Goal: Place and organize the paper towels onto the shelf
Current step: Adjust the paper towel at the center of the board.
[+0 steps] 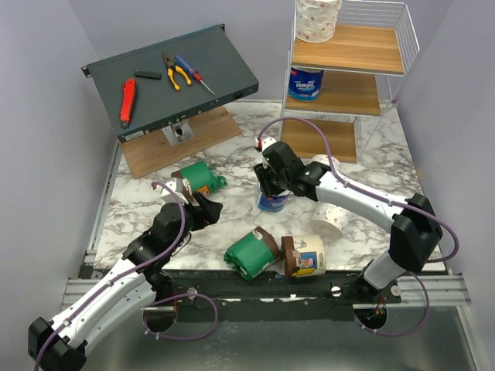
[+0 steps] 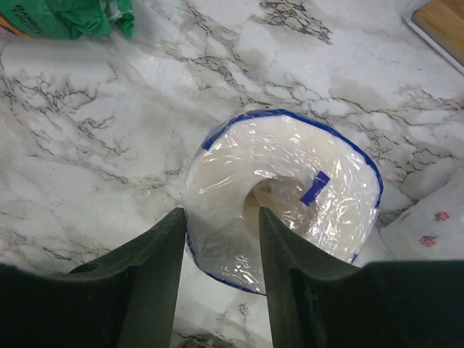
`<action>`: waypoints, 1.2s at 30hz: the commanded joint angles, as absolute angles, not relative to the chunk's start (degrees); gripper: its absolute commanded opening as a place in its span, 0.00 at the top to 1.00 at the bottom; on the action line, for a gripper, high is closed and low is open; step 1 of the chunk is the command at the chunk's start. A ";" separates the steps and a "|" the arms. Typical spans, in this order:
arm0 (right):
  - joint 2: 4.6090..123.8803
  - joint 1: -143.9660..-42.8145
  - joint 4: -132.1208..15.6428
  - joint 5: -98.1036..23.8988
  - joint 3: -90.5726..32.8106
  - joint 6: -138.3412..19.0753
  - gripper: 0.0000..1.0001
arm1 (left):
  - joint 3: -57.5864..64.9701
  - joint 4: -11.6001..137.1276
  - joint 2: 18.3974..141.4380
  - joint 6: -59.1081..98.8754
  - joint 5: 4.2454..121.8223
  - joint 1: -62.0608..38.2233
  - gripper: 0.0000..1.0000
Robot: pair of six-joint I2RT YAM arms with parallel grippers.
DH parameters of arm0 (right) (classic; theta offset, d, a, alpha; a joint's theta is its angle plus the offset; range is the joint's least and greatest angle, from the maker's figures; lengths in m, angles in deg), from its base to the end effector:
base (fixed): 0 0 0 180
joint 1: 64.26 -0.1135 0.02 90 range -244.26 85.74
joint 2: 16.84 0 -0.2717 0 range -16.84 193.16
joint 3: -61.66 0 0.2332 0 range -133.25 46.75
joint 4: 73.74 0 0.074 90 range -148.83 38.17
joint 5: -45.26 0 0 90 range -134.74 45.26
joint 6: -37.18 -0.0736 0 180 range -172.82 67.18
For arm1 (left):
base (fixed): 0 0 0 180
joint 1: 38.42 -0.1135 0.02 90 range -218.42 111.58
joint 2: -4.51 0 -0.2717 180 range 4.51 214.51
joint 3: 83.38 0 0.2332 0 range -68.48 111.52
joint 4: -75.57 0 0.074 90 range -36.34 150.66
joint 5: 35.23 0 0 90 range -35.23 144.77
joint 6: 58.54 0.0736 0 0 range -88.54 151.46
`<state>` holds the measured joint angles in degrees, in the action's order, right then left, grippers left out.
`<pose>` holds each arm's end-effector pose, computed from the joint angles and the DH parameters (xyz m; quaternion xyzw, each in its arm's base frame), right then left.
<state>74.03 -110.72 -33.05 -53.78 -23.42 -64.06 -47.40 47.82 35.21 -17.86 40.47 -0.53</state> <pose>0.2544 0.2509 0.2553 -0.2523 0.8913 0.1142 0.3590 0.1318 -0.0795 0.2181 -0.1510 0.8139 -0.3054 0.4707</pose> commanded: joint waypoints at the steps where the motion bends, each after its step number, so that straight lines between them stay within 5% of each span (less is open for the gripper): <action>1: 75.41 -111.11 -29.91 -56.03 -25.71 -62.72 0.50 | -45.67 49.70 36.03 -17.72 41.62 -0.36 0.22; 8: 71.28 -111.18 -31.84 -56.55 -25.27 -65.79 0.30 | -45.57 49.71 36.47 -17.74 41.59 -0.36 0.22; 15: 67.23 -109.29 -31.25 -69.34 -22.84 -77.30 0.19 | -45.71 49.85 36.67 -17.95 41.67 -0.32 0.22; 21: 64.36 -102.03 -32.99 -62.68 -15.65 -88.08 0.17 | -45.73 49.80 37.19 -18.30 42.07 -0.36 0.22; 36: 65.21 -99.61 -41.96 -54.45 -10.91 -86.73 0.14 | -46.16 49.66 36.87 -18.59 42.09 -0.33 0.22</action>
